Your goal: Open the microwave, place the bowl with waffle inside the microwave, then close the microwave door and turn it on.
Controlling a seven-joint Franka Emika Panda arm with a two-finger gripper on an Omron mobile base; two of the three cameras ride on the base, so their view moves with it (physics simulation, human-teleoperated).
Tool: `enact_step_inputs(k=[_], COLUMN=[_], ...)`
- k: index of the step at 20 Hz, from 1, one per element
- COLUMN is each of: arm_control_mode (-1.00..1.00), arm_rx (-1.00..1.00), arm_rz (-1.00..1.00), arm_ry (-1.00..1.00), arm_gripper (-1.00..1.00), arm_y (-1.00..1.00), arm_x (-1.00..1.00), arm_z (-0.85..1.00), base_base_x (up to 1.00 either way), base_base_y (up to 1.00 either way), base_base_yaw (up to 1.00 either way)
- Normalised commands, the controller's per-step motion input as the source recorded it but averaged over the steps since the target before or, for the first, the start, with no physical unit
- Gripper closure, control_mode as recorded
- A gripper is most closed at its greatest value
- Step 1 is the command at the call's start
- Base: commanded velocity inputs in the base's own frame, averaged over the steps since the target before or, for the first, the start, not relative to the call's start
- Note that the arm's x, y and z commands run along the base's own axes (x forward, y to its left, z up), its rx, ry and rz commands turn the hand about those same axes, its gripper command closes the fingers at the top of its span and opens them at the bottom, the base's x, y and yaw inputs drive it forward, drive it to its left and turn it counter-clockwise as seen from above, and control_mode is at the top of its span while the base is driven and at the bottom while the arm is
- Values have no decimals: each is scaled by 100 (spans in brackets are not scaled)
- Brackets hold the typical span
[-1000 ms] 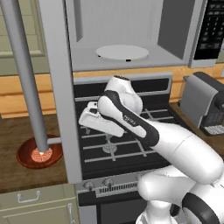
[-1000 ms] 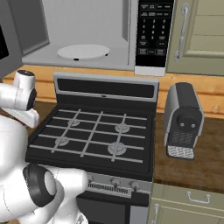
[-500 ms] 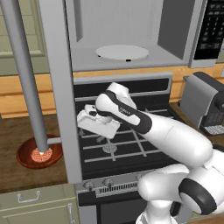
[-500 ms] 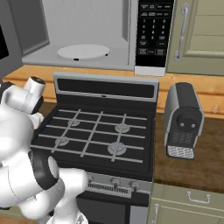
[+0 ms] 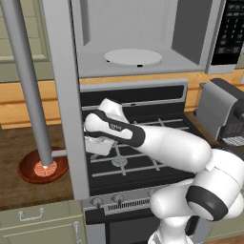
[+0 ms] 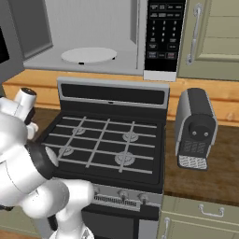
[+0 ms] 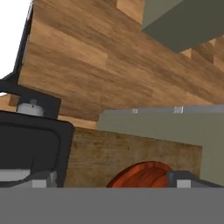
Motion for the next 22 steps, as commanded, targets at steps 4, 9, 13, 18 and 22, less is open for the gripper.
enact_step_inputs(k=[4, 9, 13, 18, 22], arm_control_mode=[-100, -100, -100, -100, -100], arm_rx=[0, 0, 0, 0, -3], arm_rz=[5, 0, 0, 0, -1], arm_ry=[-11, -14, -10, 0, 0], arm_gripper=[-100, -100, -100, -100, -100], arm_y=[32, 8, 2, 26, 39], arm_x=[13, 26, 36, 48, 36], arm_z=[-30, -31, -26, -13, -6], base_base_x=[0, 0, 0, 0, 0], base_base_y=[0, 0, 0, 0, 0], base_base_yaw=[0, 0, 0, 0, 0])
